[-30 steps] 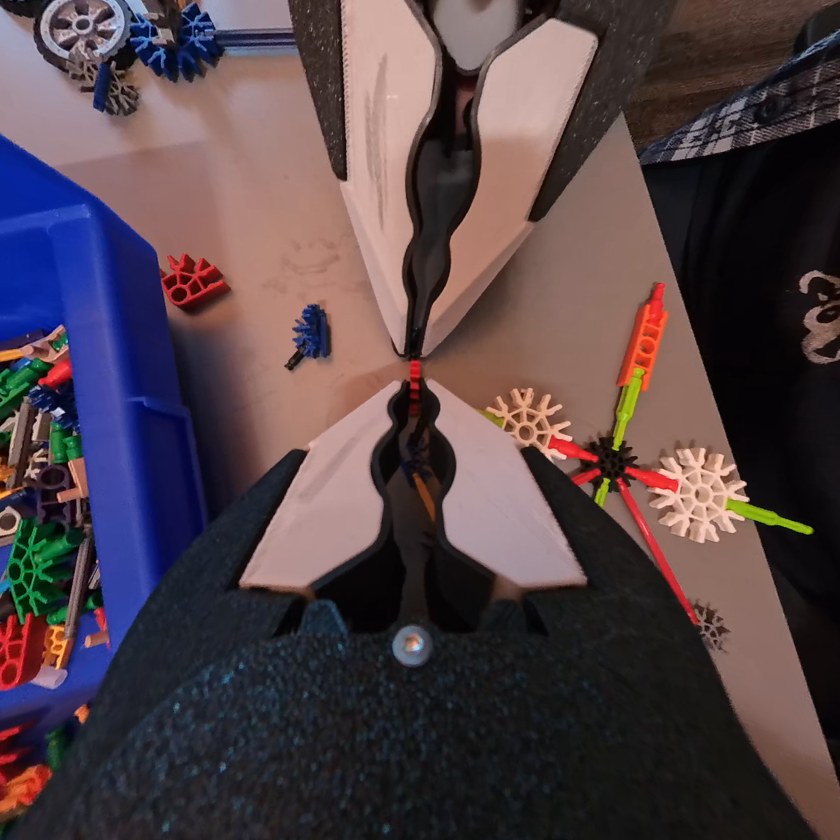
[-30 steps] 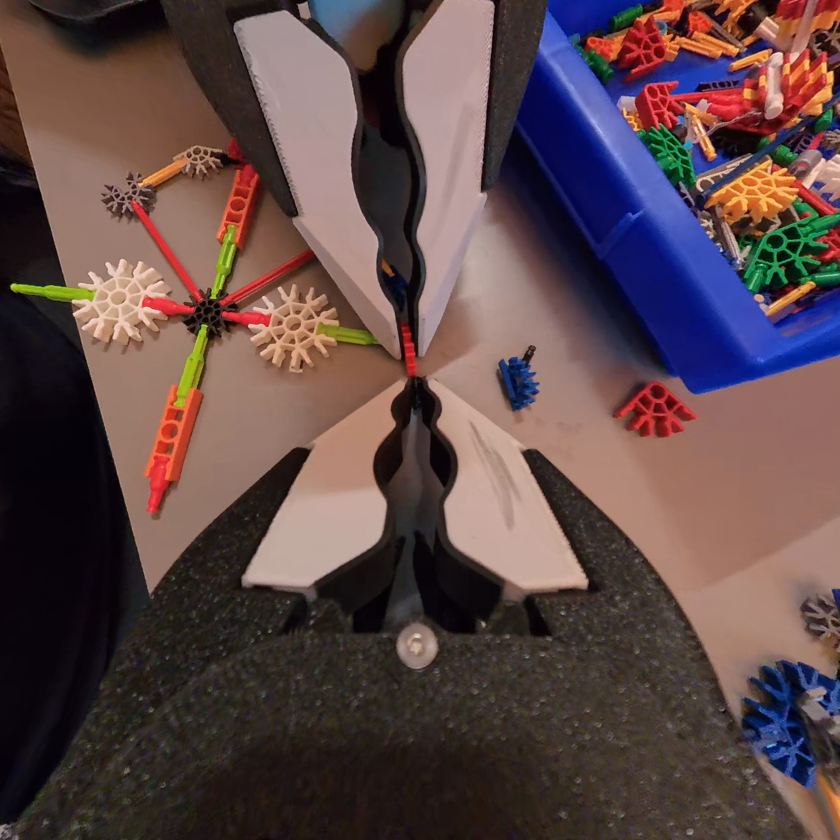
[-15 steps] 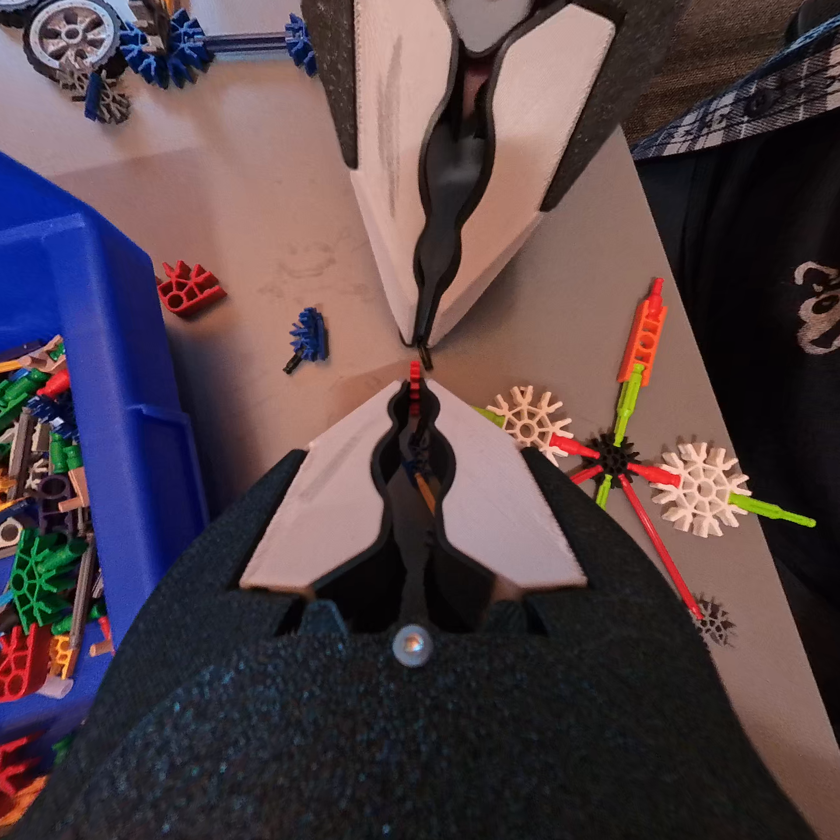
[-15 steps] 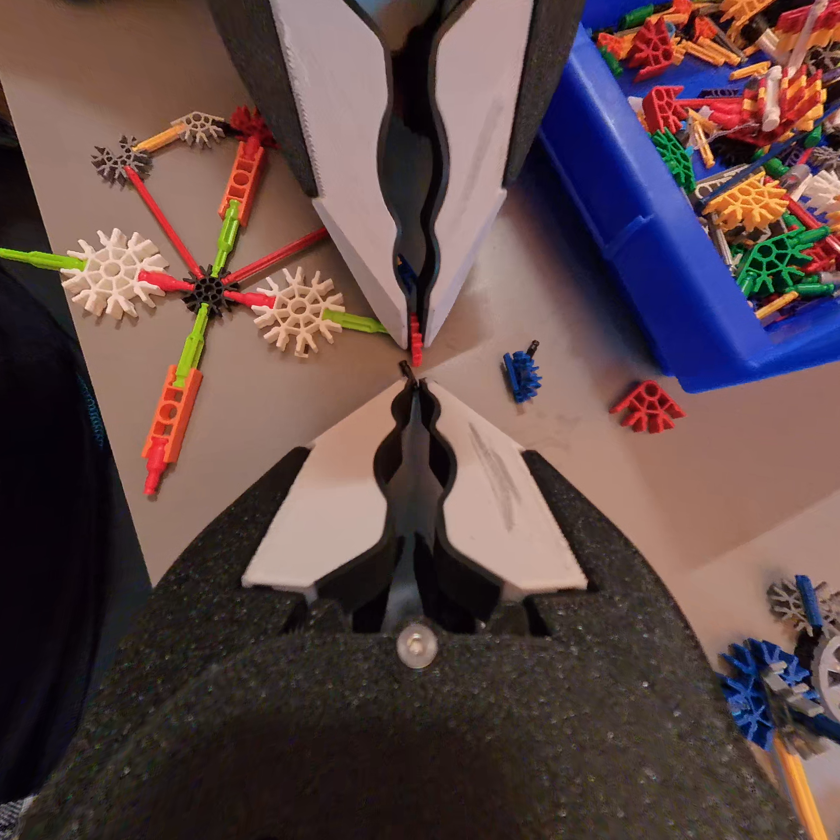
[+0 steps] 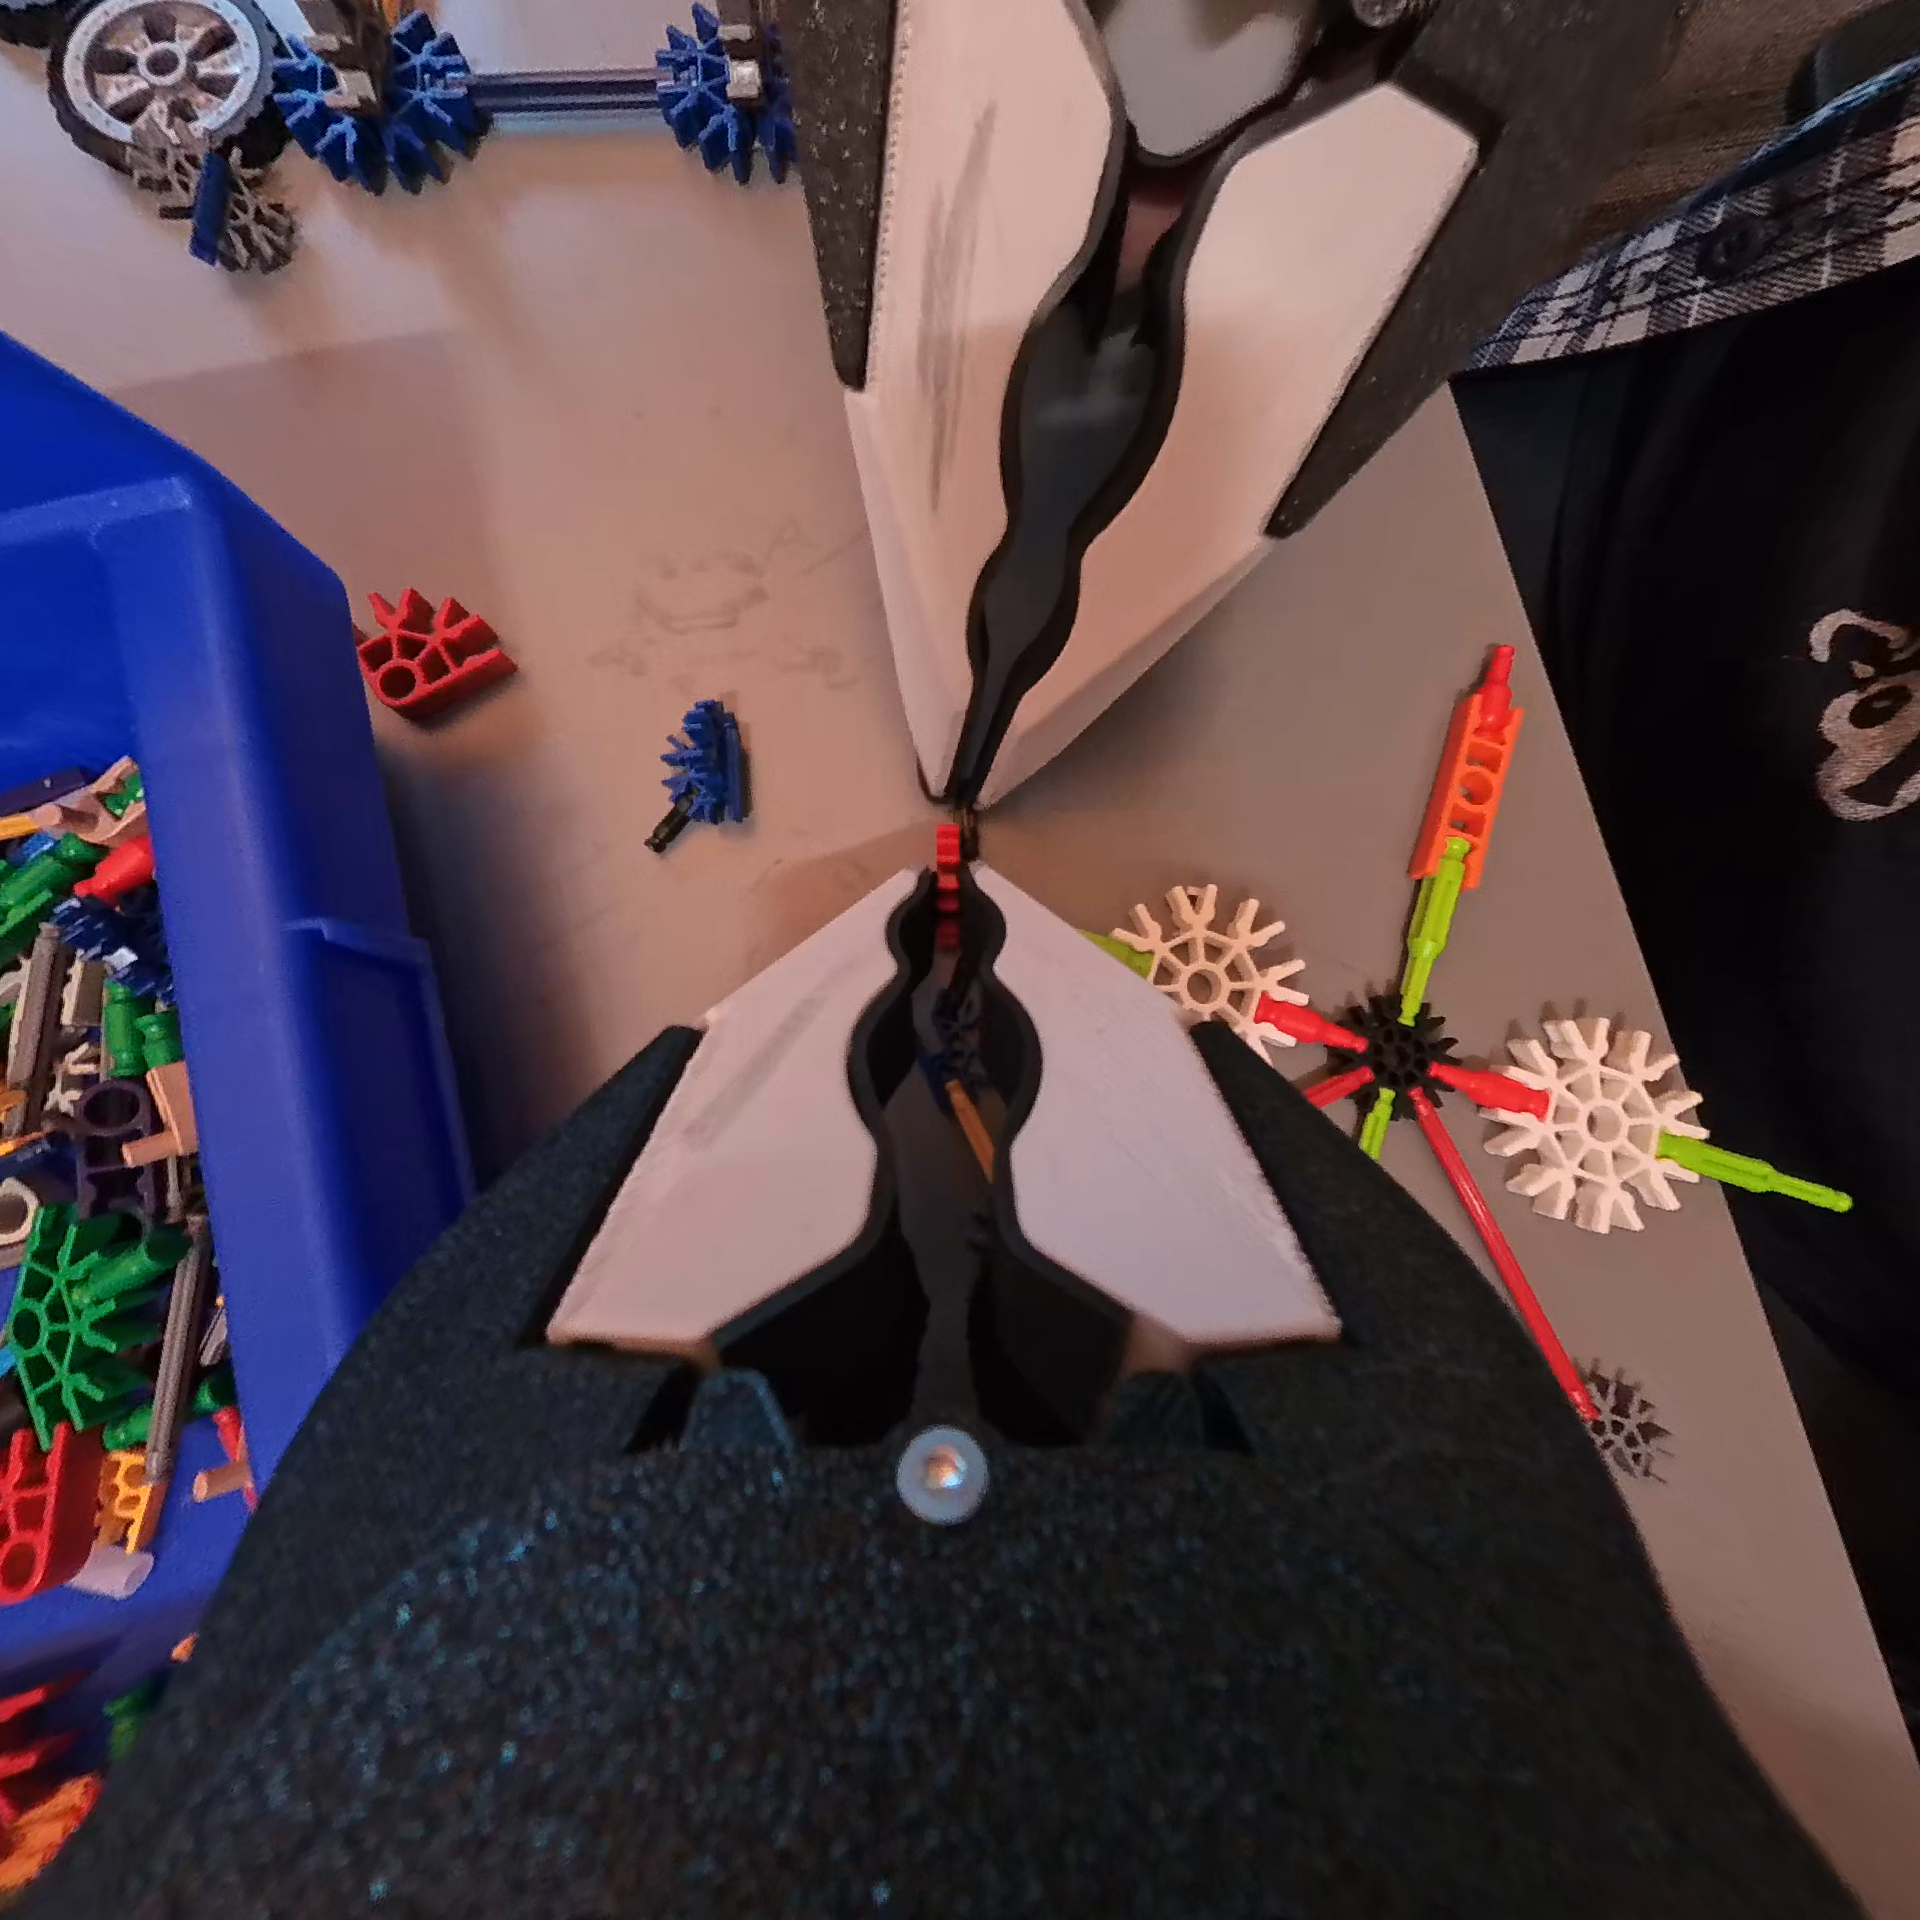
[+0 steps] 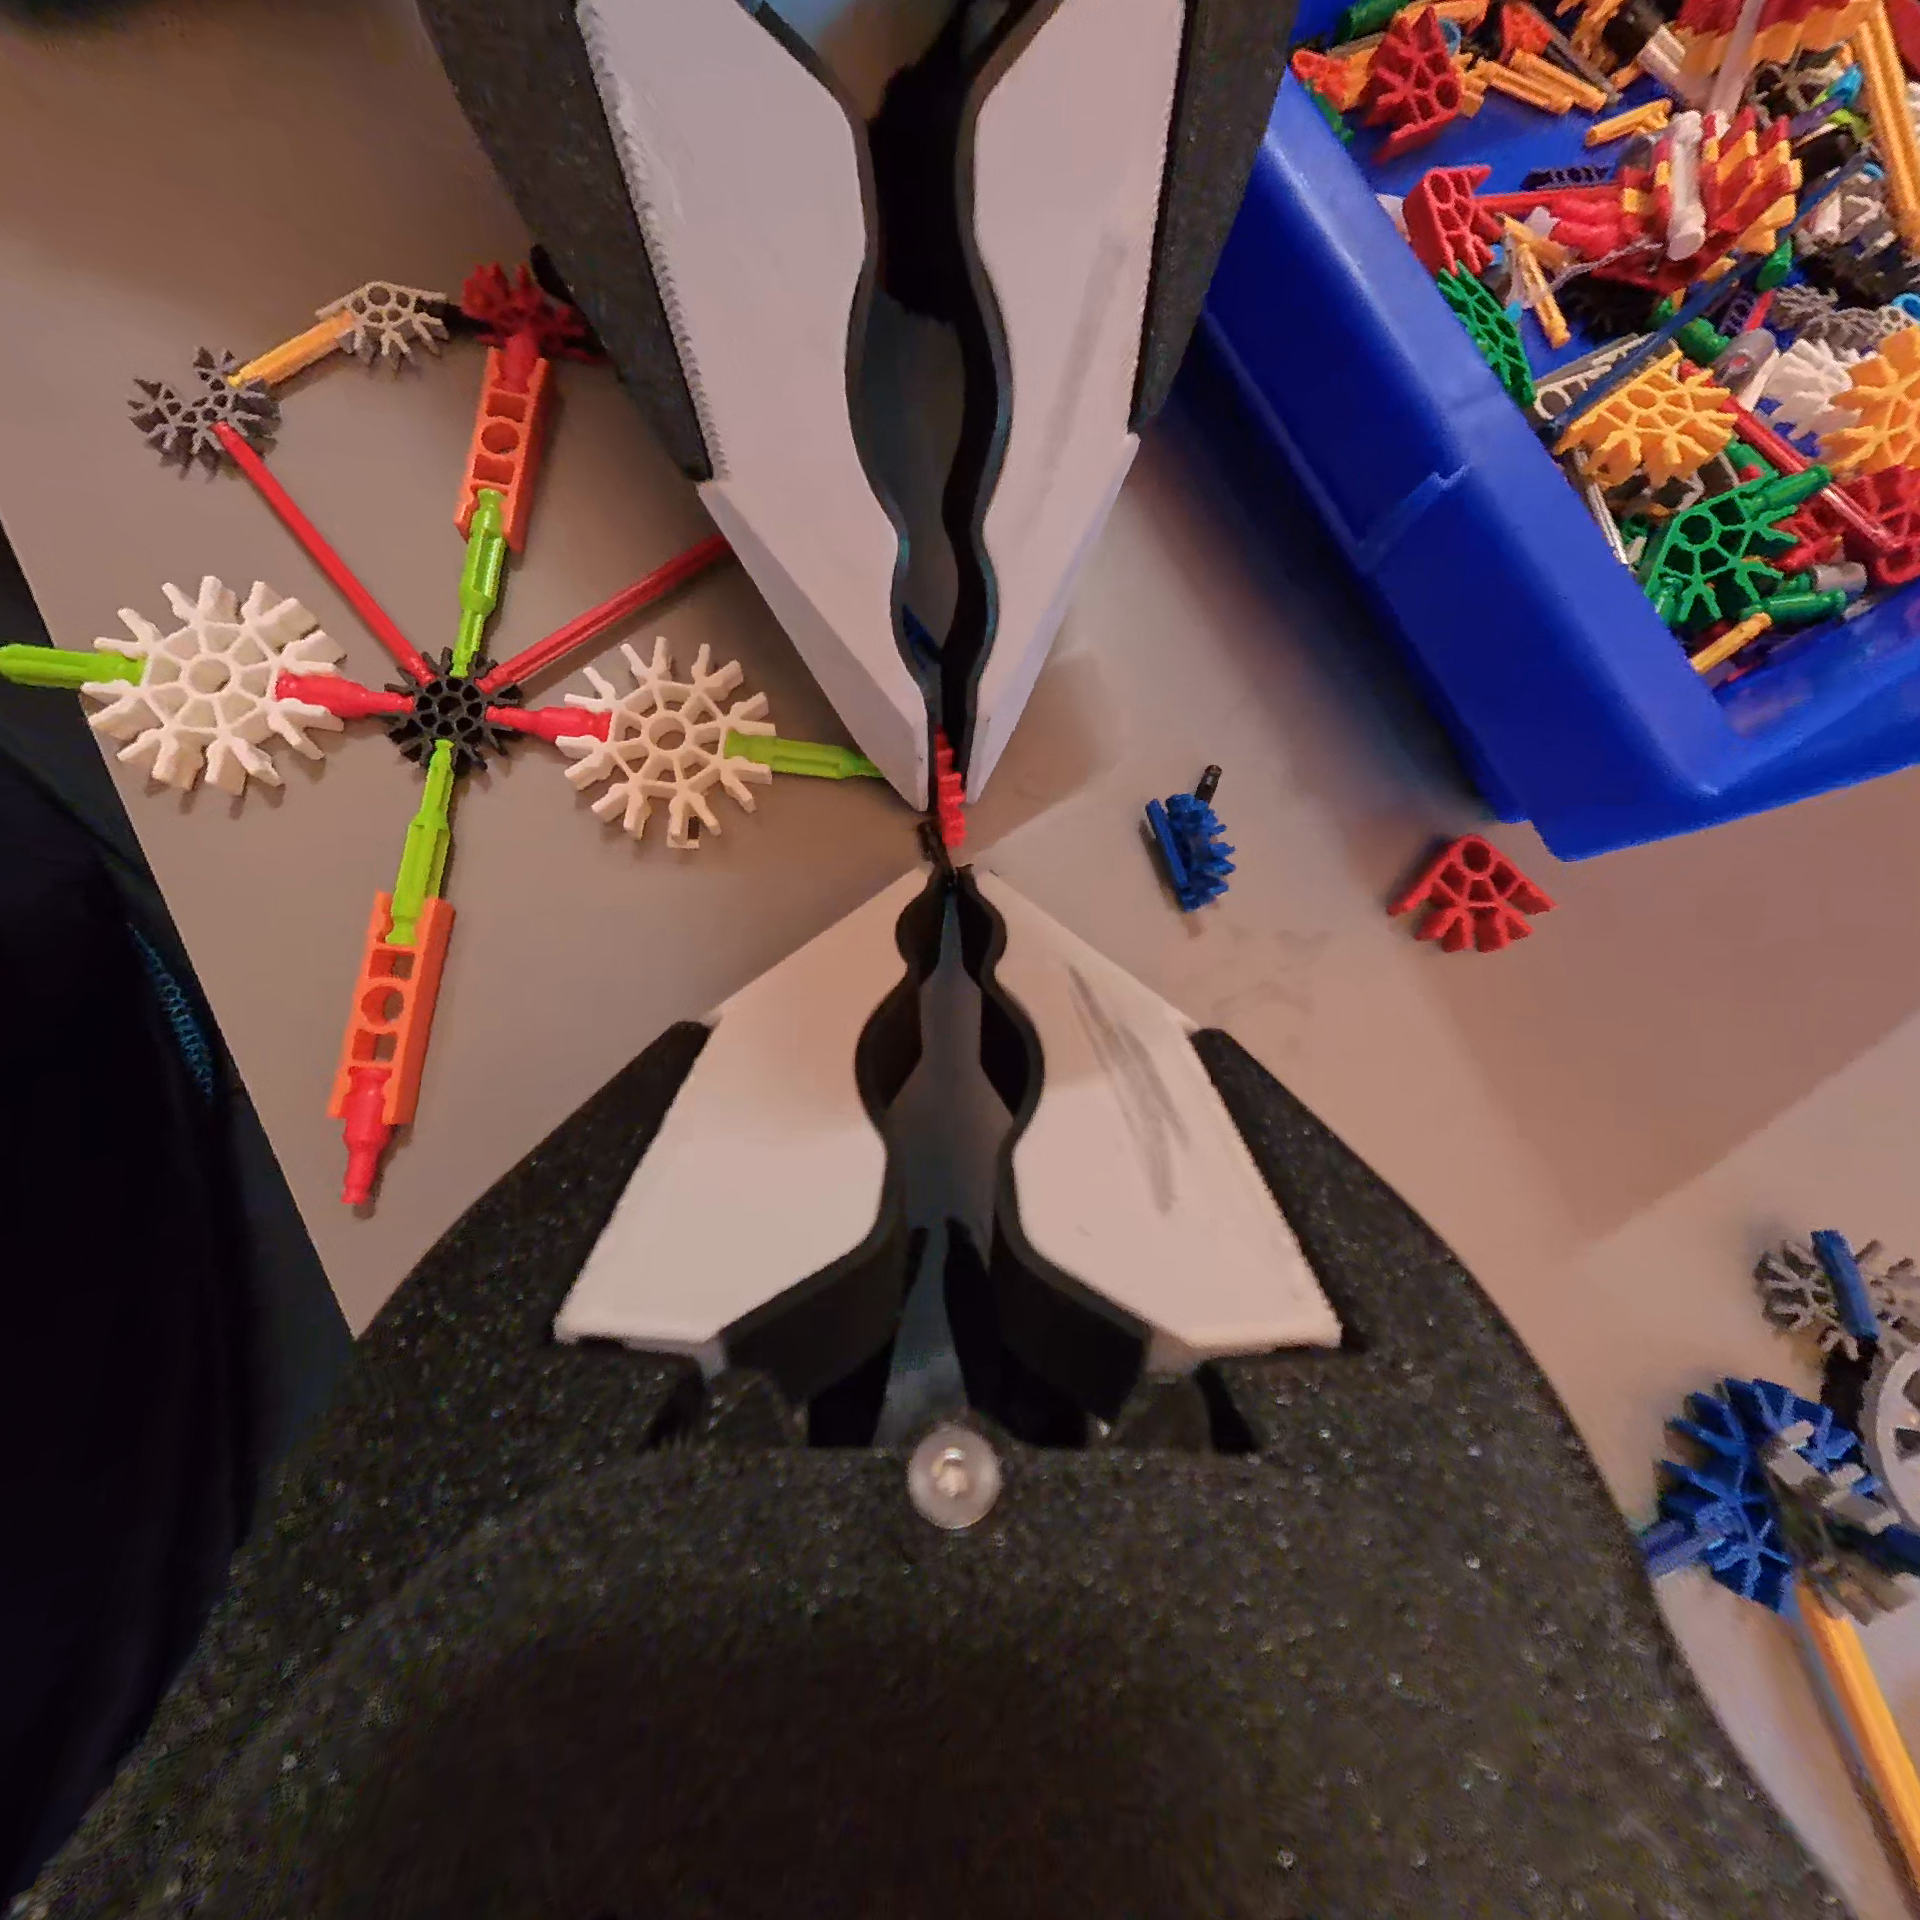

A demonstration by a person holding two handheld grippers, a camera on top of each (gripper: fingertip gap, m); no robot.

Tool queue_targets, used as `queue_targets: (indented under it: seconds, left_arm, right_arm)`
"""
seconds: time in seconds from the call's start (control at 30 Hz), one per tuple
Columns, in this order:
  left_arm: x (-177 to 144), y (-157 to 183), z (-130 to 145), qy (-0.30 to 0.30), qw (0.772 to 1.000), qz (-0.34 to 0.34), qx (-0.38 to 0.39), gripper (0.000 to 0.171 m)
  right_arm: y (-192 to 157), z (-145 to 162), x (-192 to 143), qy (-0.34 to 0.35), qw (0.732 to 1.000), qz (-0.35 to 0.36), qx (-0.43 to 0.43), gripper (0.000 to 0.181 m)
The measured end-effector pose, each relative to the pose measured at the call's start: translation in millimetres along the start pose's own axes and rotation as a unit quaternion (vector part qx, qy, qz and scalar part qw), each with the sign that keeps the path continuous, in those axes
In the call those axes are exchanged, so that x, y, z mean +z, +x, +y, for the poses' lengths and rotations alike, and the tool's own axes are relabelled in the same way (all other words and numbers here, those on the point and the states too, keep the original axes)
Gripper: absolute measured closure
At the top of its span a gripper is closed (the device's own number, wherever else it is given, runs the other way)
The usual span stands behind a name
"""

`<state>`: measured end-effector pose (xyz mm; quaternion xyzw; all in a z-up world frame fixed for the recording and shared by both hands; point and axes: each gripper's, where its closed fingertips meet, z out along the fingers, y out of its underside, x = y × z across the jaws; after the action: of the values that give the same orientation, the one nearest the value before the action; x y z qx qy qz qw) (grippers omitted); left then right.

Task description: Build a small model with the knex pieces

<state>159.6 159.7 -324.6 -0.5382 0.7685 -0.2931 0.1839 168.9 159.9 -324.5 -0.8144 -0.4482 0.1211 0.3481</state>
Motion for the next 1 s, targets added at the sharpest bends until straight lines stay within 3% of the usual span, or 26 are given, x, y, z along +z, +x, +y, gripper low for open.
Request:
queue_targets:
  seconds: [0.33,1.0]
  left_arm:
    - [-0.2,0.0,0.0,-0.001,1.0,0.001,-0.001,0.169]
    - [-0.3,0.9,-1.0,0.0,1.0,0.004,-0.003,0.169]
  right_arm:
    - [-3.4,-3.7,-4.1,0.005,1.0,0.029,0.003,0.172]
    - [-1.9,-3.3,0.9,0.008,1.0,0.026,-0.007,0.179]
